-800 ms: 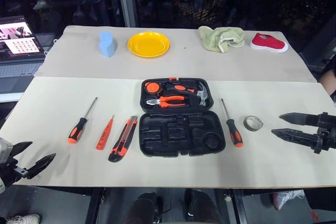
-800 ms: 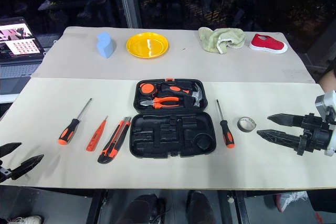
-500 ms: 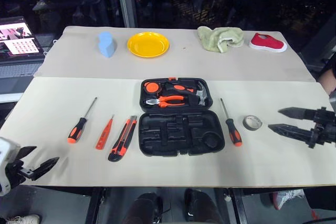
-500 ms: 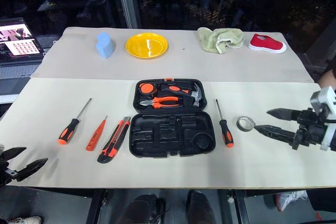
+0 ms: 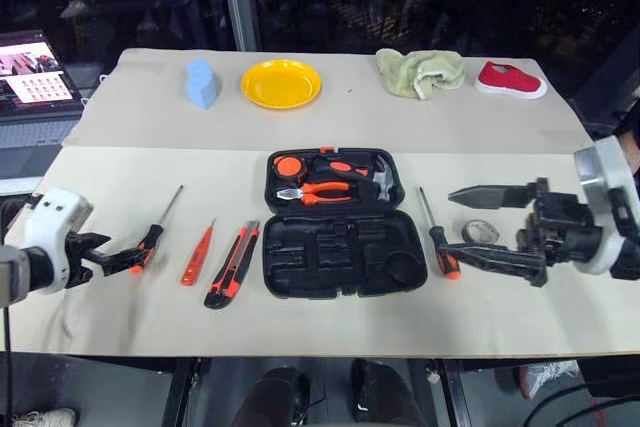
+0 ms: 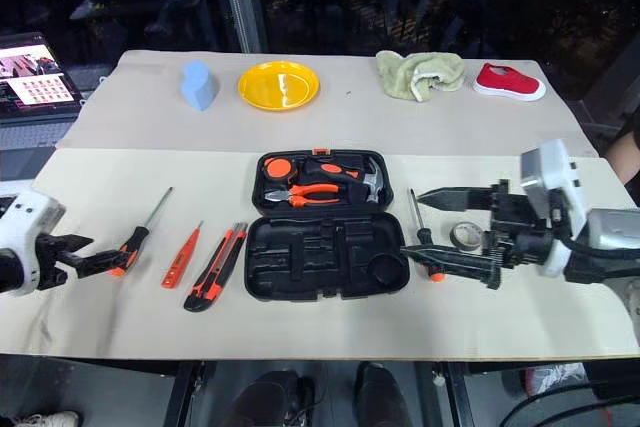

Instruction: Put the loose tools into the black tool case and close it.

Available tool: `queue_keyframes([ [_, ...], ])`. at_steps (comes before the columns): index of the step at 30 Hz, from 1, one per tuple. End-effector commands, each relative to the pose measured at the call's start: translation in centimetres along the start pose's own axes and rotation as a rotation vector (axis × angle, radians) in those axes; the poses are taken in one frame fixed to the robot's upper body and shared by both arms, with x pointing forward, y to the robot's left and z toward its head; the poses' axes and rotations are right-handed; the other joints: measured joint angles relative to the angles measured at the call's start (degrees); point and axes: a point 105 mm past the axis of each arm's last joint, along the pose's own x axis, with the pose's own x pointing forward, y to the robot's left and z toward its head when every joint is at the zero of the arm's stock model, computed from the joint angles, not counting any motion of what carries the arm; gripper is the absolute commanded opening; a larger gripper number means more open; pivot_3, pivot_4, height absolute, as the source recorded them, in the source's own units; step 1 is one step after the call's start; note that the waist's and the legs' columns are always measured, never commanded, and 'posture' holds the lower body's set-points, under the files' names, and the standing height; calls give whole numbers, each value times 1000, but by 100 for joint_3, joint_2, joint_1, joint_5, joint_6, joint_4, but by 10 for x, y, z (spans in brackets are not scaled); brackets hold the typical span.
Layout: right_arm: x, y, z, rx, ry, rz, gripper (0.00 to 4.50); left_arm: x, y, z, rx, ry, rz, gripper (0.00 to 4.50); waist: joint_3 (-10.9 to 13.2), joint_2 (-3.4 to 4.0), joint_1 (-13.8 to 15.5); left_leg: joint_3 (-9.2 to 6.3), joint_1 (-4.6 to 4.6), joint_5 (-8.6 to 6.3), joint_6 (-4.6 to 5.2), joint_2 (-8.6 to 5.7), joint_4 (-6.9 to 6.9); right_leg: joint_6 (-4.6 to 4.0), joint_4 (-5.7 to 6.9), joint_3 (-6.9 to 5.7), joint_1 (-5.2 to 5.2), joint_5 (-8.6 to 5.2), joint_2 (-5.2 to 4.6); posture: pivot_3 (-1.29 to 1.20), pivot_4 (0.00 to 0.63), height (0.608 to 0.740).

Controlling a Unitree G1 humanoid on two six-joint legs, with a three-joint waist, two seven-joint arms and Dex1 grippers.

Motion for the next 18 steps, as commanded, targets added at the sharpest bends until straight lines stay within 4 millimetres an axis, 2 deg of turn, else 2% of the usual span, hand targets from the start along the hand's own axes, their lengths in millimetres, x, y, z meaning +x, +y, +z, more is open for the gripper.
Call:
queue_keyframes([
  [1, 14, 16, 11, -32, -42, 64, 4468, 11, 7, -4, 57, 67, 37, 4500, -1, -1, -13, 0, 0, 0, 0, 0, 0, 0, 0, -1, 1, 0, 0, 0, 150, 740],
  [5, 18, 20, 9, -24, -43, 68, 4468, 23, 5, -16, 31, 130, 8, 4500, -1, 1, 6, -1, -1, 0, 0, -2, -1, 0, 1, -1, -1, 0, -4, 0, 150, 740],
  [8, 17, 20, 6, -21, -42, 59, 4500, 29, 9, -25, 69, 159, 28, 3763, -5, 8, 38, 1, 10, 1, -2, -2, -1, 0, 2, 2, 7, 0, -7, 0, 150, 740],
  [12, 13, 20, 1, -15, -35, 43, 4500, 33, 13, -27, 84, 169, 31, 2222, -15, 22, 46, 2, 20, 6, -9, -1, 0, -3, 7, 11, 13, 2, -8, 0, 150, 740],
  [15, 9, 20, -3, -7, -26, 21, 4500, 32, 19, -22, 93, 153, 44, 1092, -17, 27, 47, 2, 24, -6, 13, 4, -1, -10, 14, 12, 15, 6, -7, 0, 150, 740],
  [16, 7, 20, -5, -6, -22, 11, 4500, 32, 20, -17, 102, 139, 40, 878, -18, 28, 43, 2, 25, -4, 13, 5, 0, -11, 22, 12, 14, 7, -7, 0, 150, 740],
  [18, 6, 20, -7, 0, -20, -6, 4500, 31, 21, -5, 134, 113, 27, 878, -18, 28, 41, 2, 26, 2, 6, 8, 1, -13, 34, 12, 12, 8, -7, 0, 150, 740],
])
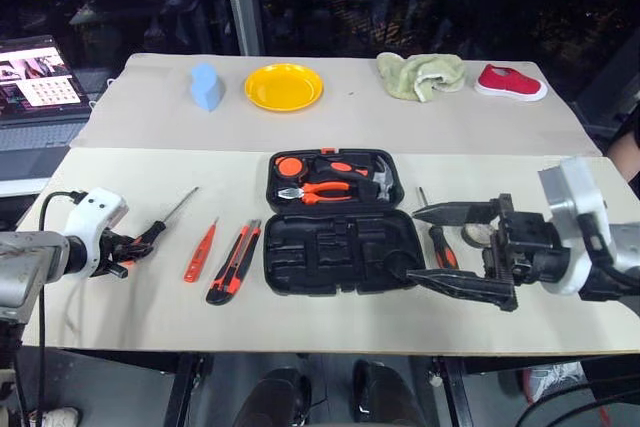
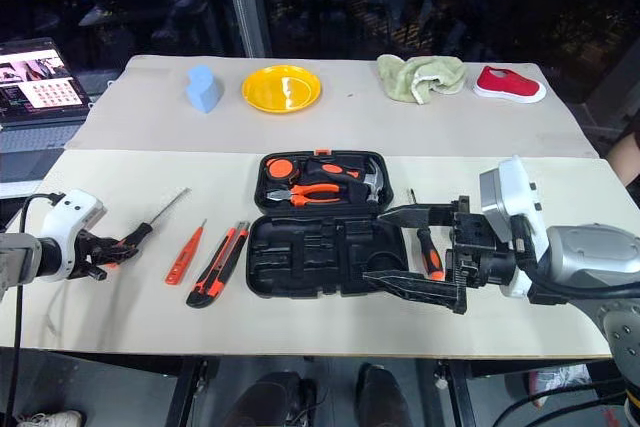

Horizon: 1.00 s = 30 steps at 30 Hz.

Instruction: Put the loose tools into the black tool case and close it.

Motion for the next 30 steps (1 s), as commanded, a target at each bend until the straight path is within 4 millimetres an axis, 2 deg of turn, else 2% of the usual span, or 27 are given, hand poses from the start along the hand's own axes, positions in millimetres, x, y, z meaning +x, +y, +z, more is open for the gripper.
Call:
queue_keyframes([
  [1, -6, 2, 7, -55, -19, -42, 4500, -2, 11, 7, 57, 7, 25, 878, 0, 0, -1, 0, 0, 3, -1, 2, 2, 0, 4, 0, 0, 0, 1, 0, 150, 740],
  [3, -8, 5, 1, -29, -26, -75, 4500, -2, 10, 33, 117, -69, 10, 878, 5, -13, 12, -1, 0, 10, -2, 3, 2, 3, 9, 0, -1, -2, 1, 0, 150, 740],
  [5, -11, 9, -7, -12, -14, -112, 4500, -1, 0, 68, 208, -162, -36, 878, 13, -37, 79, -5, -8, 13, -2, 7, 5, 0, 10, -5, -4, -1, 2, 0, 150, 740],
  [8, -15, 11, -14, 3, -4, -161, 4500, -3, -30, 110, 380, -261, -162, 878, 10, -56, 136, -12, -41, 16, 0, -1, 27, -2, 9, -14, -14, 3, -2, 0, 150, 740],
  [9, -17, 12, -15, 7, -3, -179, 4500, -3, -47, 126, 463, -298, -227, 878, 9, -56, 134, -11, -51, 23, -12, -4, 37, 5, 4, -13, -20, 8, -3, 0, 150, 740],
  [12, -21, 14, -18, 15, 4, -223, 4500, -1, -86, 156, 634, -352, -364, 878, 7, -57, 105, -6, -91, 14, 7, -19, 47, 30, -31, -12, -44, 23, -4, 0, 150, 740],
  [14, -22, 15, -21, 17, 11, -243, 4500, 5, -108, 168, 704, -361, -426, 878, 5, -61, 103, -7, -115, 26, 35, -28, 51, 37, -32, -20, -65, 27, -4, 0, 150, 740],
  [18, -25, 20, -26, 13, 22, -314, 4500, 26, -184, 174, 901, -298, -646, 878, 5, -61, 66, -5, -137, 43, 65, -33, 59, 39, -32, -55, -86, 27, 0, 0, 150, 740],
  [20, -27, 21, -27, 13, 26, -342, 4500, 32, -202, 172, 926, -265, -690, 878, 5, -61, 37, -5, -140, 43, 65, -33, 60, 40, -33, -55, -85, 26, 0, 0, 150, 740],
  [24, -28, 23, -25, 14, 12, -369, 4500, 46, -211, 162, 940, -190, -699, 878, 6, -63, -147, 7, -138, 48, 57, -24, 61, 40, -28, 2, -92, 25, 5, 0, 150, 740],
  [28, -29, 24, -27, 19, 19, -404, 4500, 53, -210, 156, 936, -133, -679, 878, 6, -63, -124, 4, -126, 57, 43, -12, 60, 27, -2, 14, -90, 29, 9, 0, 150, 740],
  [30, -28, 25, -28, 25, 17, -408, 4500, 55, -207, 156, 932, -125, -658, 878, 6, -63, -108, 2, -123, 45, 68, -11, 63, 27, 11, 15, -87, 28, 6, 0, 150, 740],
])
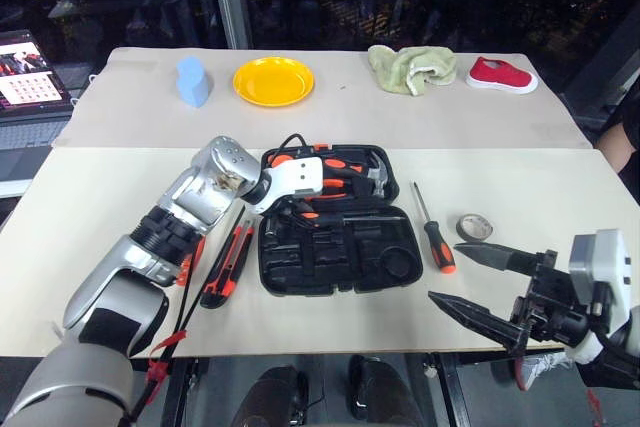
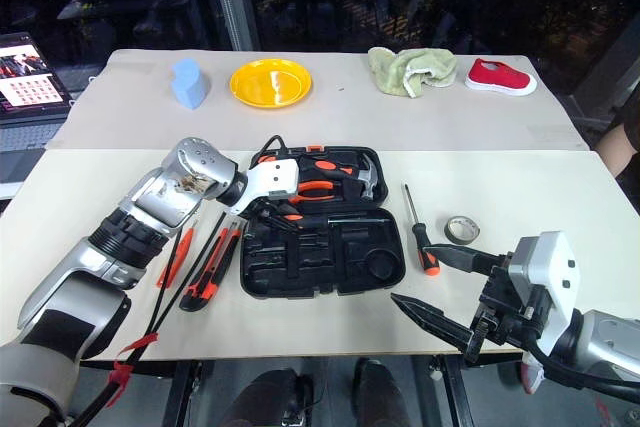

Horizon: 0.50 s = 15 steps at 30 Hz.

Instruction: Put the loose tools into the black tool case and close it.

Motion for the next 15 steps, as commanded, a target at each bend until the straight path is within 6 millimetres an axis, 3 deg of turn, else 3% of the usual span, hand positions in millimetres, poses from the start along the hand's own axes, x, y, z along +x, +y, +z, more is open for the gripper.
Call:
queue_keyframes([
  [1, -1, 5, 10, -51, -36, -17, 4500, -9, 10, 4, 11, 17, 53, 878, 0, 0, 13, 0, 0, 2, 15, 0, 3, 0, 3, 0, 0, 0, -1, 0, 150, 740],
  [15, 2, -6, 18, -62, -49, -22, 4500, -27, 6, -9, -24, 25, 81, 878, 0, 0, 38, 4, -2, 14, 9, -2, 40, -3, 36, 5, -4, -3, -3, 0, 150, 740],
])
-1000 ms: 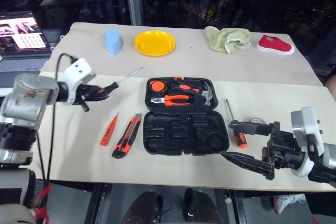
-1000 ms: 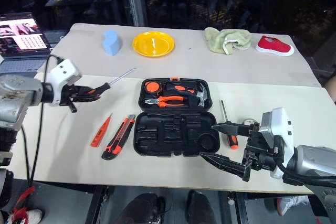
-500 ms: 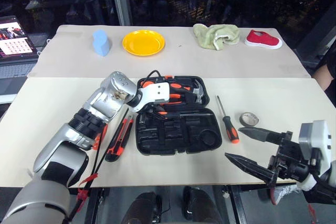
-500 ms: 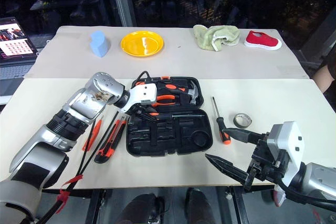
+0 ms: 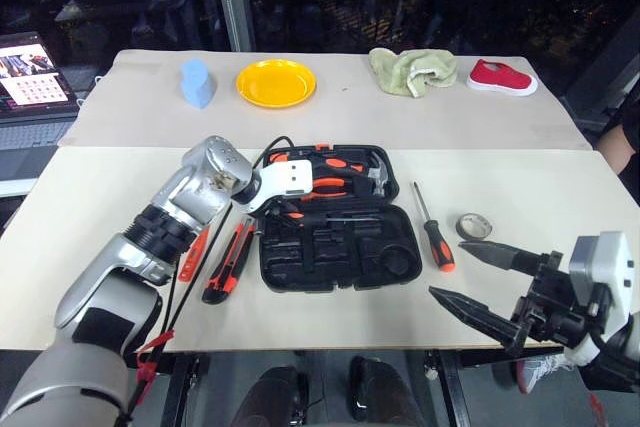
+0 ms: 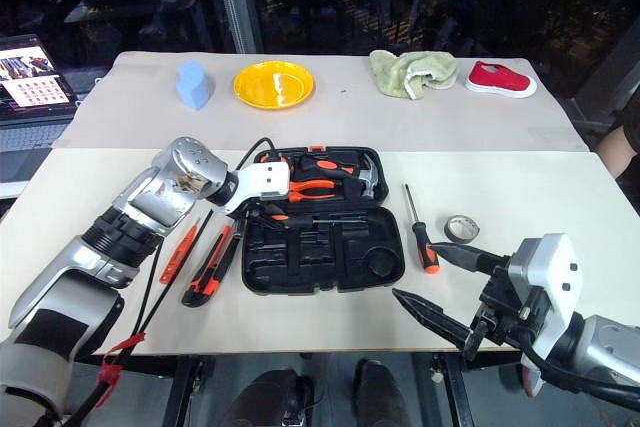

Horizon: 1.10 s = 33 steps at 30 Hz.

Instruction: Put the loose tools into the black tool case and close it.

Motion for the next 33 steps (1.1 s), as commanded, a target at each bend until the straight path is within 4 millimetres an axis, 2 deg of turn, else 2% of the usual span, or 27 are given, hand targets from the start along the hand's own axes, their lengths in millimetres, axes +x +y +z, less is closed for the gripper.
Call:
queue_keyframes([
  [1, 0, -1, 8, -22, -24, 2, 4500, -8, 0, 8, 29, -47, 21, 878, 0, 0, 24, 0, 0, 0, 1, 0, 0, 0, 0, -1, 0, 0, 0, 0, 150, 740],
  [5, 1, -2, 9, -18, -28, 9, 4500, -2, -9, 18, 55, -93, -38, 878, 0, 0, 71, 0, -5, -1, 1, 0, 4, 1, -1, -1, -2, 0, -1, 0, 150, 740],
  [8, 3, -3, 9, -19, -26, 12, 4500, 3, -4, 22, 51, -93, -16, 878, 0, 0, 106, 0, -5, -2, 4, -1, 8, 1, -1, -1, 0, 0, -2, 0, 150, 740],
  [13, 5, -2, 11, -19, -30, 12, 4500, 5, 3, 18, 28, -80, 2, 878, 0, 0, 101, 0, -7, -2, 5, -1, 9, 1, 0, -1, -2, 0, -1, 0, 150, 740],
  [24, 6, 0, 12, -15, -35, 1, 4500, 14, 2, 20, 36, -90, -6, 878, 0, 0, 109, 0, -7, -4, 7, -1, 11, 1, 0, -1, 1, 0, -3, 0, 150, 740],
  [26, 6, 0, 13, -16, -35, -1, 4500, 9, 4, 24, 50, -109, 5, 1892, 0, 0, 108, 0, -7, -4, 8, -1, 12, 1, 0, -1, 1, 0, -3, 0, 150, 740],
  [27, 6, 0, 13, -15, -36, -1, 4500, 4, 5, 27, 58, -126, 11, 2123, 0, 0, 109, 0, -7, -4, 9, -1, 12, 1, 0, -1, 0, 0, -3, 0, 150, 740],
  [31, 7, 1, 12, -7, -36, 4, 4500, -16, -2, 44, 78, -201, -35, 3552, 0, -1, 106, -1, -8, -4, 8, -1, 13, 1, 2, -2, -1, 0, -3, 0, 150, 740],
  [33, 6, 2, 11, -5, -34, 5, 4500, -20, -5, 45, 102, -205, -45, 3552, 0, 0, 102, -1, -11, -4, 8, -1, 14, 1, 3, -1, -4, 0, -3, 0, 150, 740],
])
